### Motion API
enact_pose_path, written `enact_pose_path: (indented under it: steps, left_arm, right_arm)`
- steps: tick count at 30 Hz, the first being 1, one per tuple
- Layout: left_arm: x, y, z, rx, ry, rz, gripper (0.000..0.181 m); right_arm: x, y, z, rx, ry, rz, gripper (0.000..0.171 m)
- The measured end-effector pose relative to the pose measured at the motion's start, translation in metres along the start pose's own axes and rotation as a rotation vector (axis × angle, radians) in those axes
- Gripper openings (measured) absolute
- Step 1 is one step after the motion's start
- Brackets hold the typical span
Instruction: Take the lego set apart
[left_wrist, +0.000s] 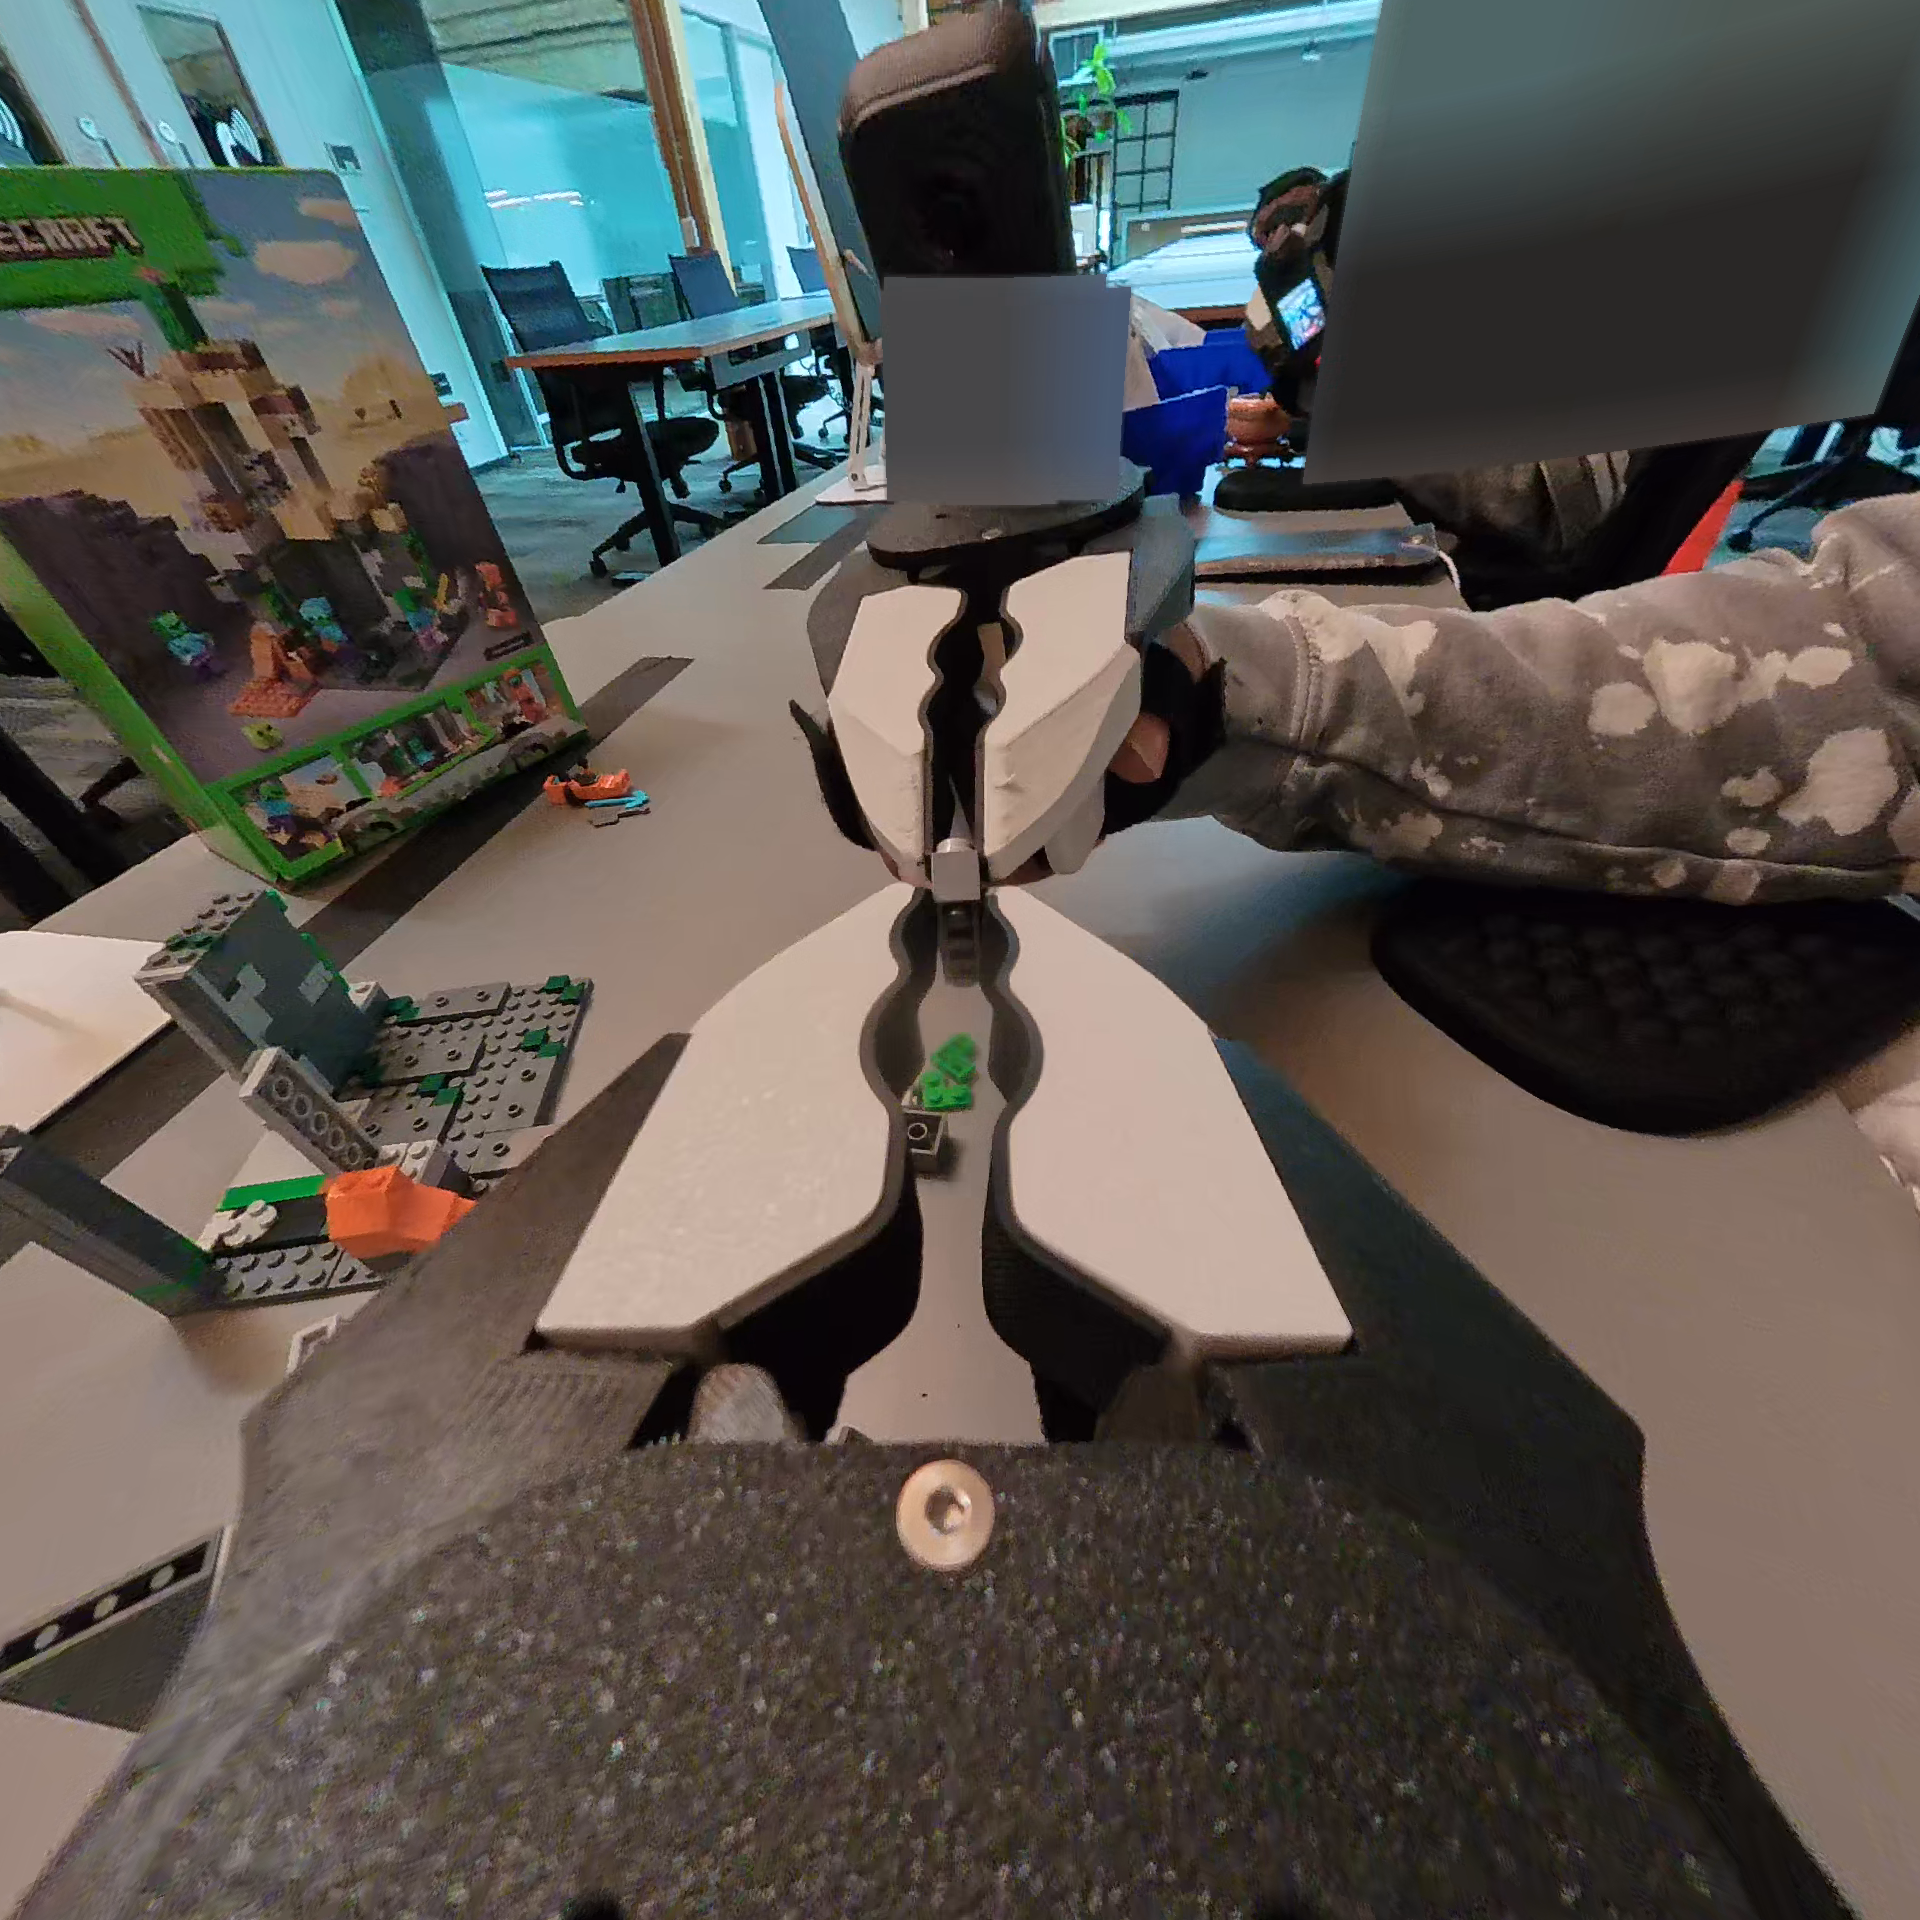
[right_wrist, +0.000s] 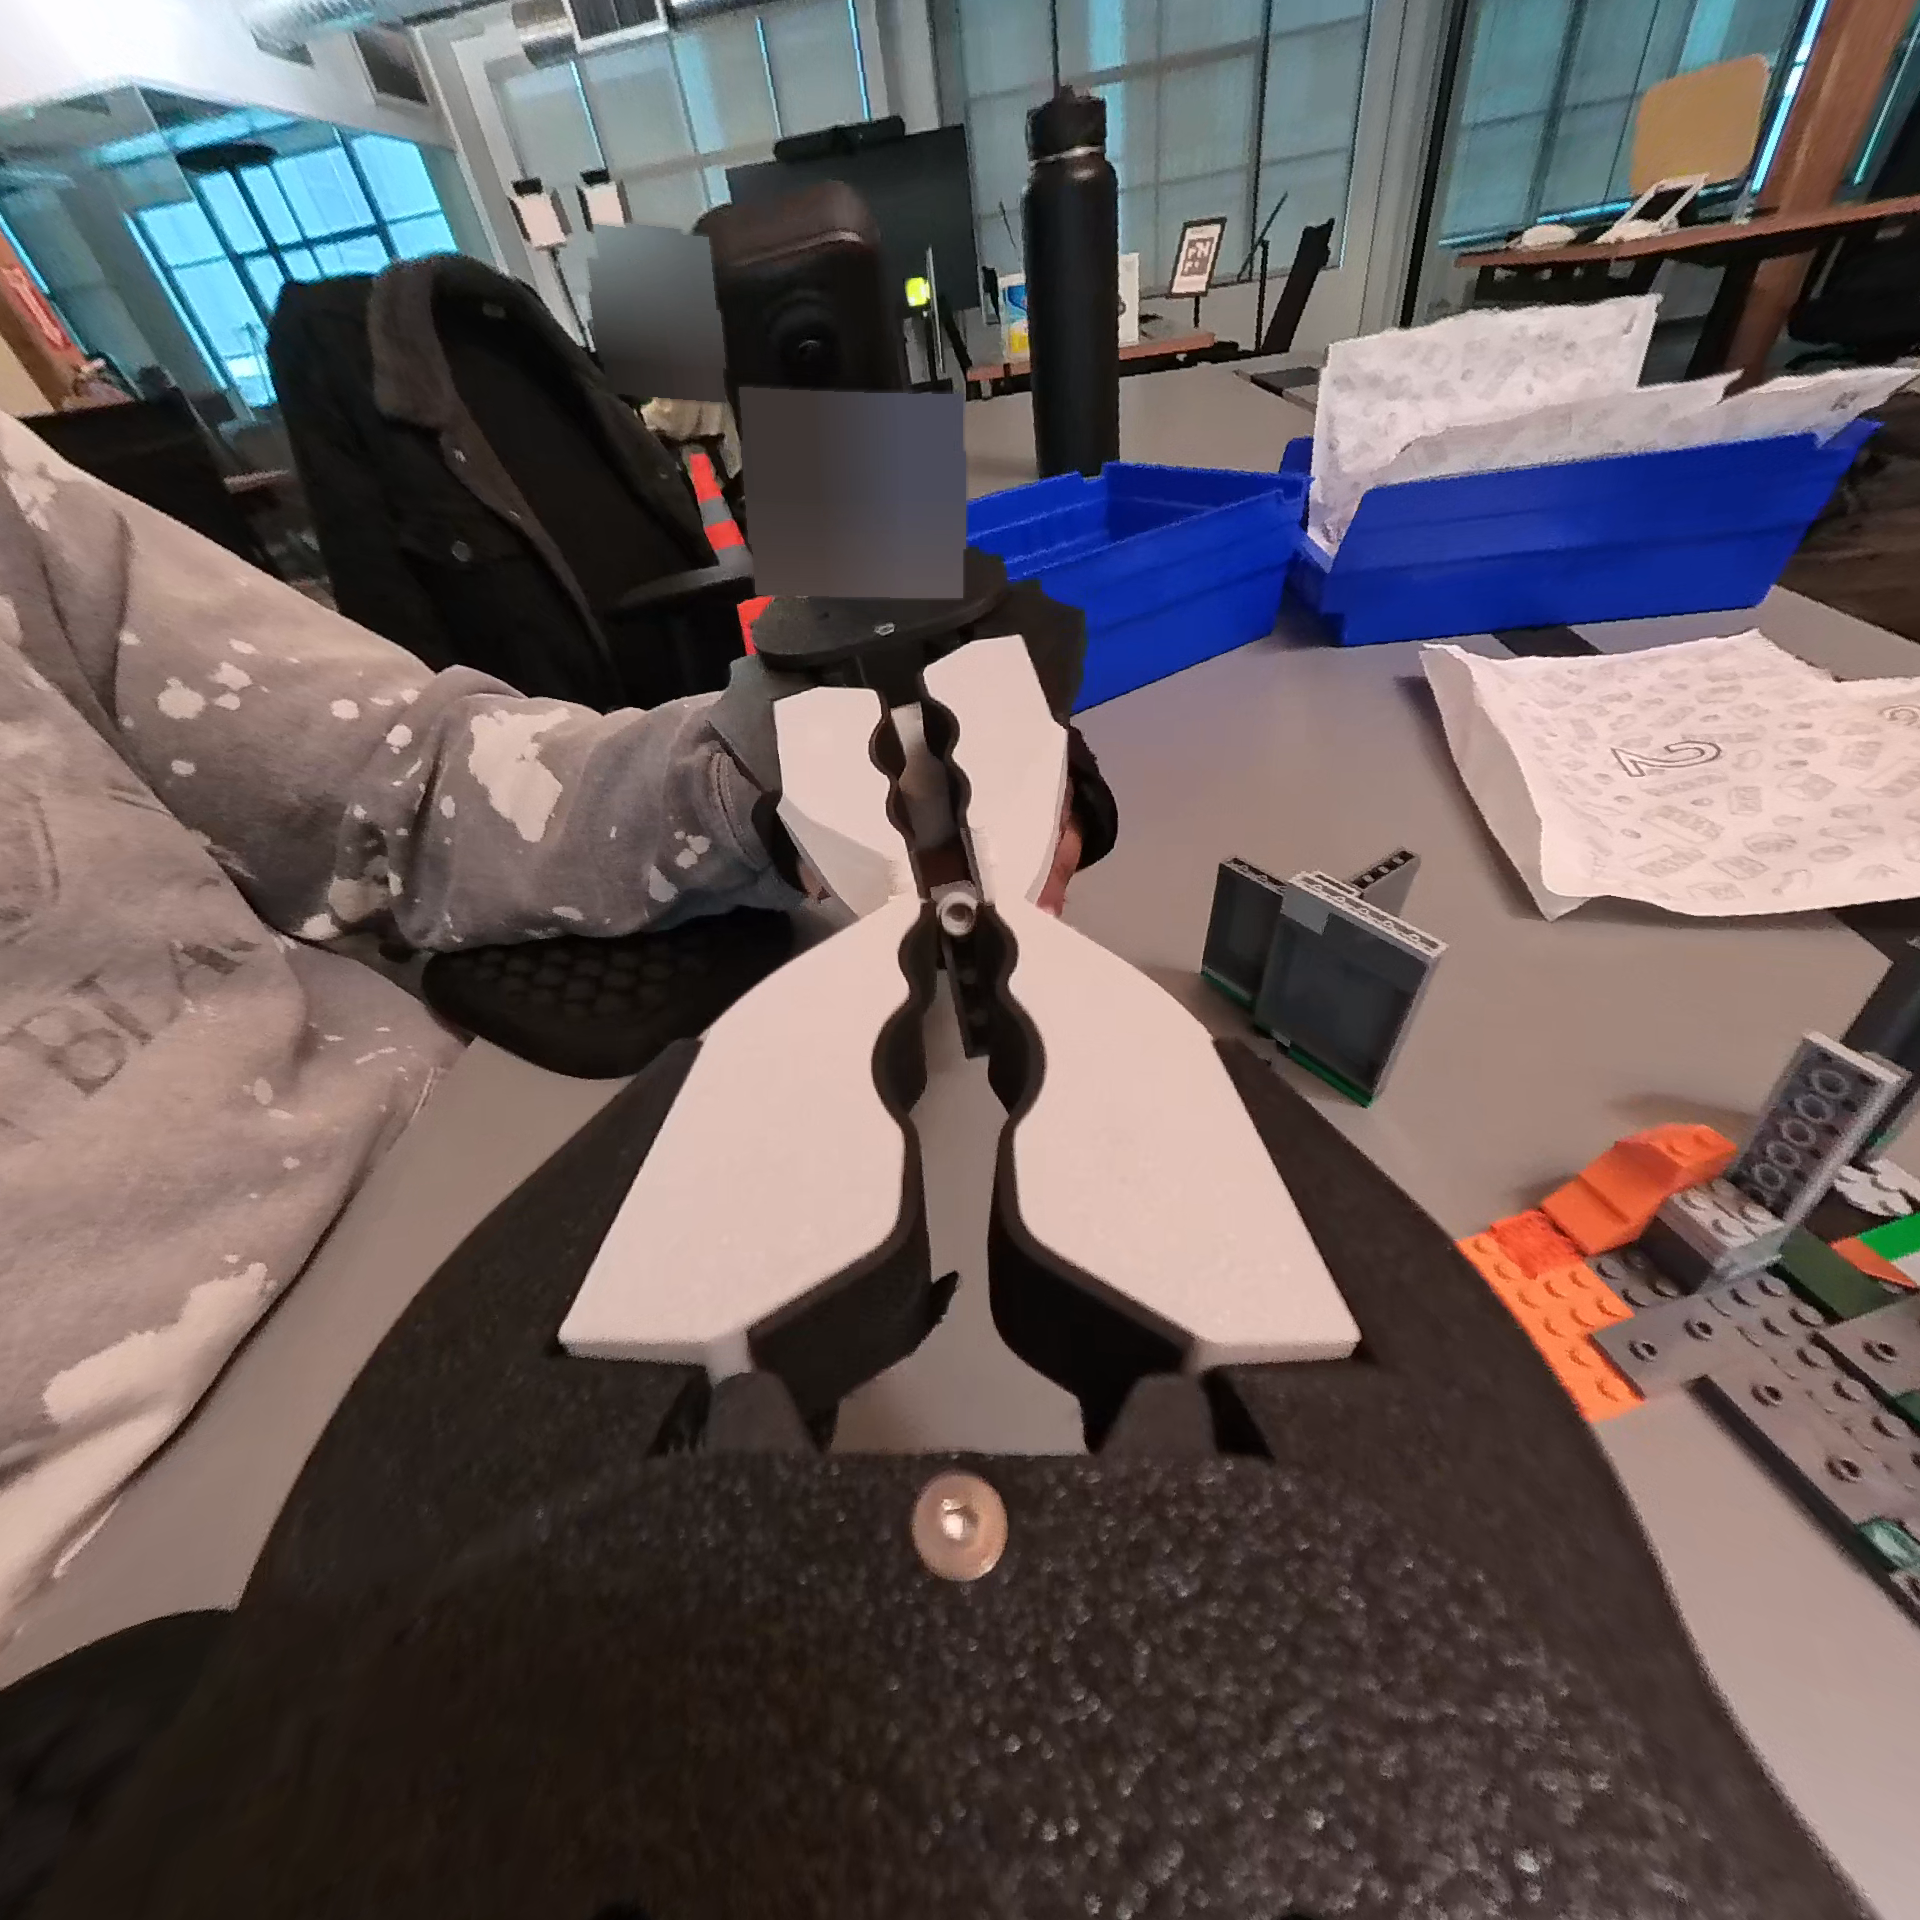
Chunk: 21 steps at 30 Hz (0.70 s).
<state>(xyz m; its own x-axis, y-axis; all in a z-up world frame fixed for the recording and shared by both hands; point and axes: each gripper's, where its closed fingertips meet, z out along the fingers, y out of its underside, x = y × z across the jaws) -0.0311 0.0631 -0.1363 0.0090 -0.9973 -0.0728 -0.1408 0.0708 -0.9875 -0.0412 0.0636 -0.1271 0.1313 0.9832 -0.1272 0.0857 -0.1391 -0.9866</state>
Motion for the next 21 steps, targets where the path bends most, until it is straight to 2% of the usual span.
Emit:
enact_pose_path:
  steps: [4, 6, 7, 9, 13, 21]
  left_arm:
    - [0.002, 0.004, 0.001, -0.020, 0.019, 0.008, 0.009]
    - [-0.011, 0.016, -0.009, -0.063, -0.033, 0.001, 0.009]
    - [-0.014, 0.014, -0.019, -0.027, -0.018, -0.044, 0.009]
    - [-0.012, 0.002, -0.022, 0.006, -0.015, -0.020, 0.009]
    - [-0.006, 0.002, 0.000, -0.014, 0.007, -0.004, 0.009]
    - [-0.023, 0.018, -0.008, -0.043, -0.076, -0.031, 0.008]
  right_arm:
    - [-0.001, 0.004, -0.004, -0.022, -0.013, -0.007, 0.006]
    - [-0.002, -0.020, -0.024, 0.117, -0.029, 0.016, 0.006]
    - [0.003, -0.028, -0.039, 0.146, 0.013, -0.005, 0.006]
    - [0.007, -0.008, -0.038, -0.014, 0.093, -0.078, 0.006]
    - [0.002, 0.003, -0.022, -0.024, 0.040, -0.028, 0.006]
    - [0.012, 0.017, -0.017, -0.117, 0.112, -0.068, 0.007]
